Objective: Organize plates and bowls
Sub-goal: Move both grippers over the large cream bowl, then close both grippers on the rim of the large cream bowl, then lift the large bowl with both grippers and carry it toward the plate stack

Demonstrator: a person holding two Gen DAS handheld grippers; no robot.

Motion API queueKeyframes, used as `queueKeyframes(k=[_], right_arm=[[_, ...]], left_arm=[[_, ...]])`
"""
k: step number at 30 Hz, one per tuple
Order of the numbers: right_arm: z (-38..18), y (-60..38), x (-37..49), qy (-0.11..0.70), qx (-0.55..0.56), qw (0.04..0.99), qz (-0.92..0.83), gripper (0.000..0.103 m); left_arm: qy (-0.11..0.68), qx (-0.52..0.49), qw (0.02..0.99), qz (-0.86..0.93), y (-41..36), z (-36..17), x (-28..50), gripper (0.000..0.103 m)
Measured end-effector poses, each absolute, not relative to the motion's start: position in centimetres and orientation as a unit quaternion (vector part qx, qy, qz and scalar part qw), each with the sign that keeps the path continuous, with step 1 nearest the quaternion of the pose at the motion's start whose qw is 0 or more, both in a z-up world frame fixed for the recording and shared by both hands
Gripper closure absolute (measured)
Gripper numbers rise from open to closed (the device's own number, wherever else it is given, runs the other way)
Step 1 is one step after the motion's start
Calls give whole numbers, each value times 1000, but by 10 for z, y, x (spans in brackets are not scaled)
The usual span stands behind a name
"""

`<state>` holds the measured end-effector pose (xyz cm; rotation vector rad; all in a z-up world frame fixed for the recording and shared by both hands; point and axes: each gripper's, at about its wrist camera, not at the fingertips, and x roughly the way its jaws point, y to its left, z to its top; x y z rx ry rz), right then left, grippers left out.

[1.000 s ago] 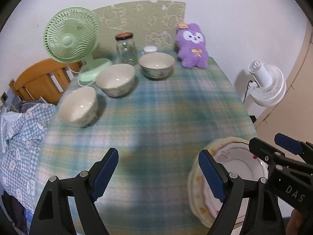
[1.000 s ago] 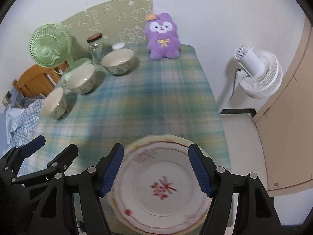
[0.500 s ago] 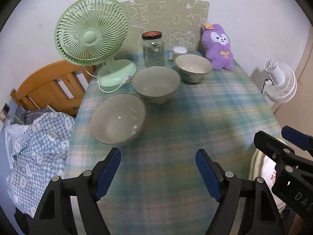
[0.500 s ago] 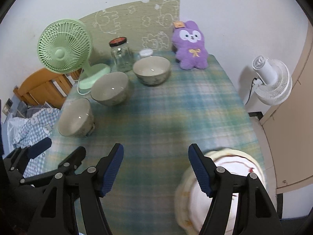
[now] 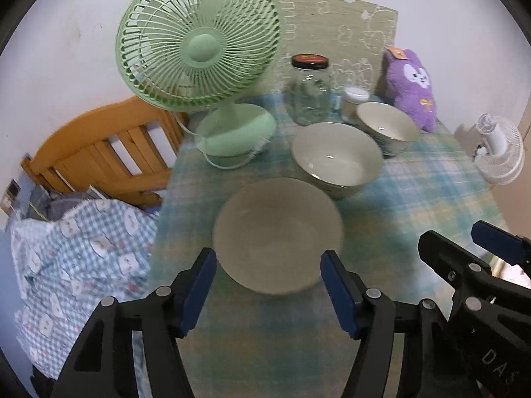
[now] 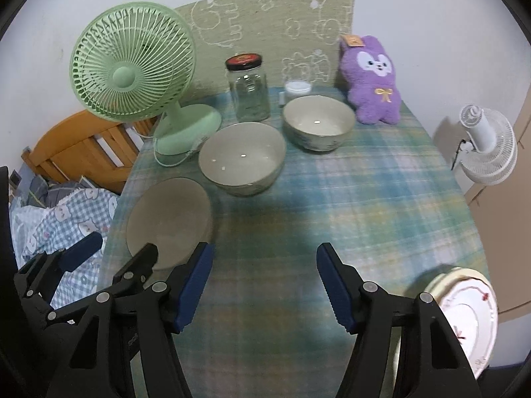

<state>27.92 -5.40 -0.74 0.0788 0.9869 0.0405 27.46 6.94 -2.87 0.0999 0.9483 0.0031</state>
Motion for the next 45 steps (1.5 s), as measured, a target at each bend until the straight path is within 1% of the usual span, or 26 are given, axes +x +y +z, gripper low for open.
queueKeyframes(k=[4,8,10,11,12,16,18,23,28,33,45], right_arm=[[-19,-39,297,481,38,876,22,40],[-34,-25,317,487,40,872,20,40],[-42,-18,327,491,39,870,18,42],[-45,-16,330,493,39,869,18,43],[-49,-12,335,496,37,867,16,44],[-64,-3,350,508,36,860,19,53],[-70,2,355,512,34,858,20,55],[-81,10,365,521,36,853,26,71],[-89,17,371,531,36,846,36,85],[-89,22,373,533,25,845,34,86],[-76,5,345,539,24,842,23,87]], left_arm=[[467,37,884,0,84,-42,293,39],[472,33,881,4,95,-54,309,40],[475,33,880,3,100,-62,316,42],[476,35,879,2,101,-65,320,45],[478,37,878,1,101,-68,323,49],[486,43,873,-1,104,-80,334,54],[491,42,870,-1,106,-86,337,61],[492,47,869,2,107,-94,342,69],[488,61,871,-3,106,-96,341,71],[493,50,869,-5,111,-94,343,76],[501,38,864,-23,95,-82,313,76]])
